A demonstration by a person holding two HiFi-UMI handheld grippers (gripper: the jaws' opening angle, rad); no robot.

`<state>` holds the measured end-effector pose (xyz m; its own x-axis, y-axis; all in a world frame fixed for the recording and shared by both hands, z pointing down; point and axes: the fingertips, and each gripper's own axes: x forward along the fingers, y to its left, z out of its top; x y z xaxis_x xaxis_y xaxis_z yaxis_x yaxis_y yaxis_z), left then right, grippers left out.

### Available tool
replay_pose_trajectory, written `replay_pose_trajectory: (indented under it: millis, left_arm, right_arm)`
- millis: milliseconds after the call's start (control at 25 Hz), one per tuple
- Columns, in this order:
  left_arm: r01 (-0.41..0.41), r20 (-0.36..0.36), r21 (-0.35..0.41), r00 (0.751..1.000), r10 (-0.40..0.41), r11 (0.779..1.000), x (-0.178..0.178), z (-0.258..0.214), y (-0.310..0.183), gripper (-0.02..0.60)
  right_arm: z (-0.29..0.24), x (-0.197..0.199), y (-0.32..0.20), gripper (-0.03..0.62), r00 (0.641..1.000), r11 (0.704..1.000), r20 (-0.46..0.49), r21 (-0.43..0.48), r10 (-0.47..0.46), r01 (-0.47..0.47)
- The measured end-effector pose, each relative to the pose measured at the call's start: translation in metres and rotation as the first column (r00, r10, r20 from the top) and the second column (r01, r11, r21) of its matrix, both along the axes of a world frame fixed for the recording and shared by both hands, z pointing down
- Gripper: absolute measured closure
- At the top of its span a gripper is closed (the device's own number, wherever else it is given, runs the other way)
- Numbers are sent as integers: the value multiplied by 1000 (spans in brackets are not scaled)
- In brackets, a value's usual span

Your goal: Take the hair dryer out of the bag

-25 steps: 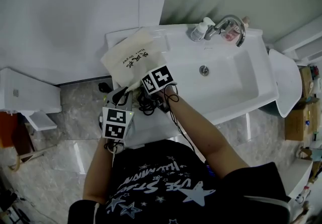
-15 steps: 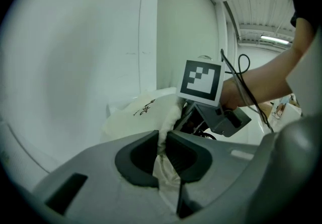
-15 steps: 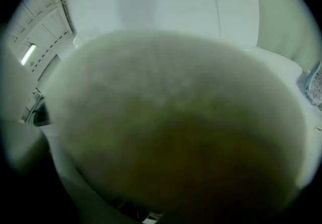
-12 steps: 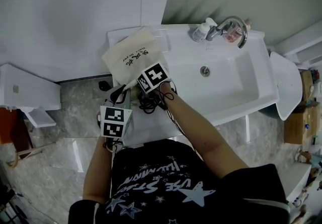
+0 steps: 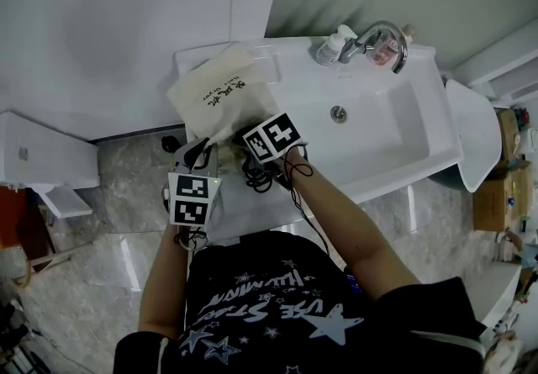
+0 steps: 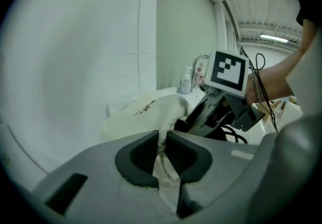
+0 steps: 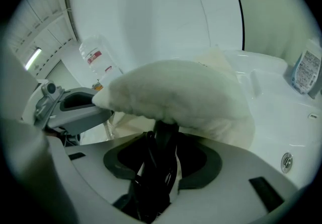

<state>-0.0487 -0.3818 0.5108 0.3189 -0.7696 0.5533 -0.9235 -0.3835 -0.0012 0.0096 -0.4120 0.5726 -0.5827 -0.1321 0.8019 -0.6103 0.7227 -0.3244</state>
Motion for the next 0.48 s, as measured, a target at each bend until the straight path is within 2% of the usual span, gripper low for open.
replay_pose_trajectory:
  millis: [280, 480]
  left_arm:
    - [-34, -1, 8, 999, 34, 999, 3, -2, 4, 532]
    - [-70, -2, 10, 998, 70, 998, 3, -6, 10, 532]
  right_arm:
    - [-13, 20, 36, 411, 999, 999, 46, -32, 15, -14]
    - [-22, 31, 65, 413, 999, 1000, 39, -12, 0, 0]
